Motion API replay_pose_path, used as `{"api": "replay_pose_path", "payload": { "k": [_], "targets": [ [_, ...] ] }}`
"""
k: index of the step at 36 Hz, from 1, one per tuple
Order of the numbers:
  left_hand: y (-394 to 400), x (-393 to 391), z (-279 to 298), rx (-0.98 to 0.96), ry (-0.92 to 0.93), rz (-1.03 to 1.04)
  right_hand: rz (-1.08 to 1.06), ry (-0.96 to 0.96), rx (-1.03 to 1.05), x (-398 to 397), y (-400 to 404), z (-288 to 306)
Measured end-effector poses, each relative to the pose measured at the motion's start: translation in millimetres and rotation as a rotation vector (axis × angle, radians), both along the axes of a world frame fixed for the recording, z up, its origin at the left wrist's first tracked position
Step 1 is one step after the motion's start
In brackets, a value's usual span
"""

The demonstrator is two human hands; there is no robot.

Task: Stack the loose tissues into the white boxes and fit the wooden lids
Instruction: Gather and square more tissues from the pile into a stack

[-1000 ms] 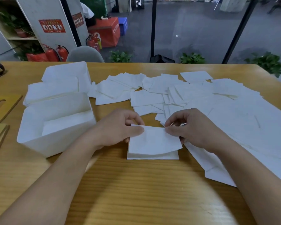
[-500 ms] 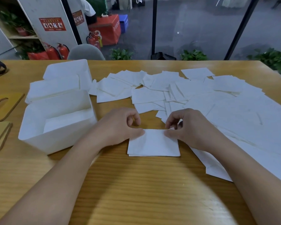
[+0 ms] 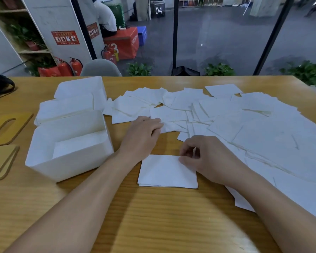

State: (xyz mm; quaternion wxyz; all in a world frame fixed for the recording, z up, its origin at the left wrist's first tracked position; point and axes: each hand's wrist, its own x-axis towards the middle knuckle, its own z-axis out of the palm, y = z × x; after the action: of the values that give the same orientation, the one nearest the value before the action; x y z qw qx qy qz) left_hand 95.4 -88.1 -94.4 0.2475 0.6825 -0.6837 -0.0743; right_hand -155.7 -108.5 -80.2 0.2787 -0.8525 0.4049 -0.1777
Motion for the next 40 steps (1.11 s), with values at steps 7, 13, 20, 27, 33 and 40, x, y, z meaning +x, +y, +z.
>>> {"api": "replay_pose_path", "payload": {
  "k": [7,13,20,27,33,40],
  "targets": [
    [1,1,2,-0.067,-0.071,0.028,-0.016,-0.034,0.027,-2,-3,0],
    [18,4,10,-0.261,0.018,-0.036,-0.168,-0.336,0.264,2,-5,5],
    [37,-5,18,-0.236,0.137,-0.329,-0.286,-0.808,0.793,-1,-15,8],
    [40,3,19,-0.094,0.216,-0.411,-0.381,-0.516,0.563,-9,-20,8],
    [40,1,23,-0.149,0.436,-0.308,-0.244,-0.391,0.297,-9,-14,7],
    [30,4,19,0.014,0.595,-0.148,-0.109,-0.483,0.314,-6,-9,10]
  ]
}}
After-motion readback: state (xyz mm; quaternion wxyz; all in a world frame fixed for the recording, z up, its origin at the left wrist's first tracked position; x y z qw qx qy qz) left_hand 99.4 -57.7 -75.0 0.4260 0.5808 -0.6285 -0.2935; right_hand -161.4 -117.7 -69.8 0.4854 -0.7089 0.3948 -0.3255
